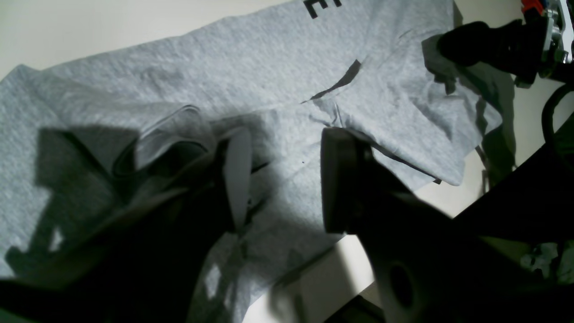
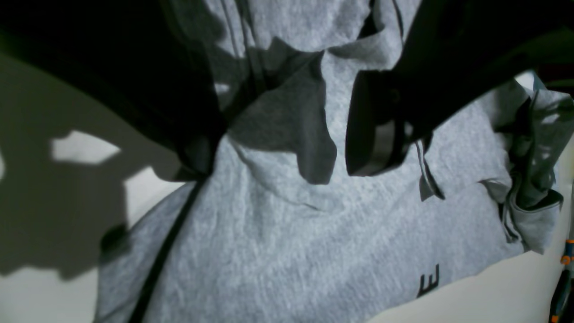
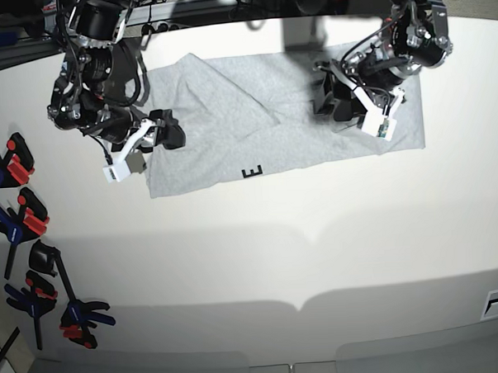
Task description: Fold the T-shirt properly
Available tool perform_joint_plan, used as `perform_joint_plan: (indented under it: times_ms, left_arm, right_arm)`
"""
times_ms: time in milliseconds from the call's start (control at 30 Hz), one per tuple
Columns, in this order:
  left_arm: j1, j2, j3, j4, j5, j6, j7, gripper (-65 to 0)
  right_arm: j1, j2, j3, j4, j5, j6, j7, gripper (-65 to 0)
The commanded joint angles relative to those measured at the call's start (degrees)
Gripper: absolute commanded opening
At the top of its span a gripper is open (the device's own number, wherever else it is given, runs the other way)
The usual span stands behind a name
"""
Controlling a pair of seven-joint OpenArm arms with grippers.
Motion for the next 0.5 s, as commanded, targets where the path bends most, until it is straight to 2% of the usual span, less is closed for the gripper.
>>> perform_joint_plan:
  times_ms: [0, 100, 133, 433, 467]
  left_arm:
    - [-0.31, -0.2, 0.0, 0.92, -0.9, -0.22, -1.07, -41.1]
    - [-0.31, -0.17, 0.0, 0.92, -0.92, -0.22, -1.09, -41.1]
    - [-0.31, -0.2, 0.0, 0.92, -0.92, -0.22, -1.09, -41.1]
    - [-0.31, -0.17, 0.0, 0.92, -0.92, -0.22, -0.63, -41.1]
    - [-0.31, -0.17, 0.0, 0.92, -0.9, -0.22, -0.59, -41.1]
  right_arm:
    - [-0.17, 0.2, -0.15, 0.02, -2.49, -0.28, -2.27, -25.0]
    - [-0.17, 0.2, -0.15, 0.02, -2.49, -0.31, -1.97, -25.8]
    - [-0.17, 0.17, -0.15, 0.02, -2.49, -0.31, -1.97, -28.6]
    - [-0.17, 0.2, -0.15, 0.02, -2.54, -0.31, -2.03, -64.2]
    - [-0.17, 0.2, -0.15, 0.02, -2.54, -0.31, -2.01, -65.0]
